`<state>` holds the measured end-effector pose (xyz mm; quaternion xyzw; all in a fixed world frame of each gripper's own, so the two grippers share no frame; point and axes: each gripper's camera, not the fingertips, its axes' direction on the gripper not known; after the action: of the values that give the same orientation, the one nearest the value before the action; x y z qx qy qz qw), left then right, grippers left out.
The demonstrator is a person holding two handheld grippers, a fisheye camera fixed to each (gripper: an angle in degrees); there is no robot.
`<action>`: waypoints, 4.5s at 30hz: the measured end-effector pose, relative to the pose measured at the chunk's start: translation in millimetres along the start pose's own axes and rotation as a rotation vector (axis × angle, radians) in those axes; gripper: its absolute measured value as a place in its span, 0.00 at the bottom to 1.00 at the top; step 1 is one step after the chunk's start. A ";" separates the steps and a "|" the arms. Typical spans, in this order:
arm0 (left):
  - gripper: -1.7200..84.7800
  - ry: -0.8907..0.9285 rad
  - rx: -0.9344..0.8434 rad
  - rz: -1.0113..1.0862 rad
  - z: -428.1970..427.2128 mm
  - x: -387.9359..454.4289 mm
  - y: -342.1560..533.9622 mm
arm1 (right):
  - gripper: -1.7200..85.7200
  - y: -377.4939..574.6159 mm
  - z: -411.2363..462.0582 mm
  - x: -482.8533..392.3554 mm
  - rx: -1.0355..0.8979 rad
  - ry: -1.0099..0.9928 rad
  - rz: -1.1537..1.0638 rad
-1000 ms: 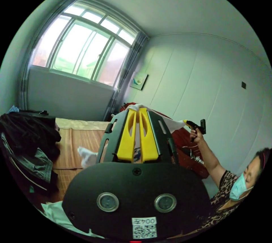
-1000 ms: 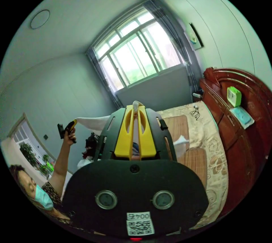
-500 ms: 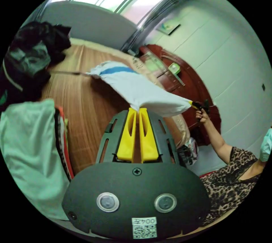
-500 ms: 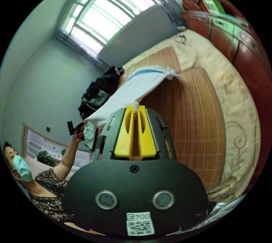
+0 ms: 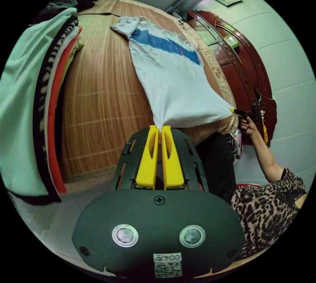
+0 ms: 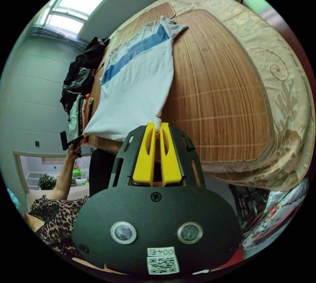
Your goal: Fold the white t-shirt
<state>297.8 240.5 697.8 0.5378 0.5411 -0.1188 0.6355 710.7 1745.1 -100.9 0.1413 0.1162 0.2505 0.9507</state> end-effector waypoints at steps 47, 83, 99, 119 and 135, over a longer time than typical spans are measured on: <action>0.03 -0.512 0.064 0.301 71.3 245.9 358.0 | 0.01 12.4 141.0 -188.4 -0.071 0.662 -0.368; 0.02 -0.299 0.055 0.155 87.5 183.4 467.7 | 0.17 -187.9 4.1 195.9 0.351 -0.377 0.519; 0.02 -0.279 0.062 0.126 79.3 172.3 475.4 | 0.01 -157.1 -26.5 212.9 0.524 -0.582 0.455; 0.02 -0.206 0.102 0.095 66.2 150.5 481.3 | 0.02 -168.0 25.0 -136.7 0.325 0.608 -0.576; 0.02 -0.190 0.106 0.093 50.1 142.1 484.8 | 0.15 -167.6 86.8 -163.9 0.214 0.474 -0.574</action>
<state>736.1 451.8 842.7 0.5815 0.4460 -0.1682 0.6592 671.4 1503.5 -50.0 0.1399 0.3929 -0.0134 0.9088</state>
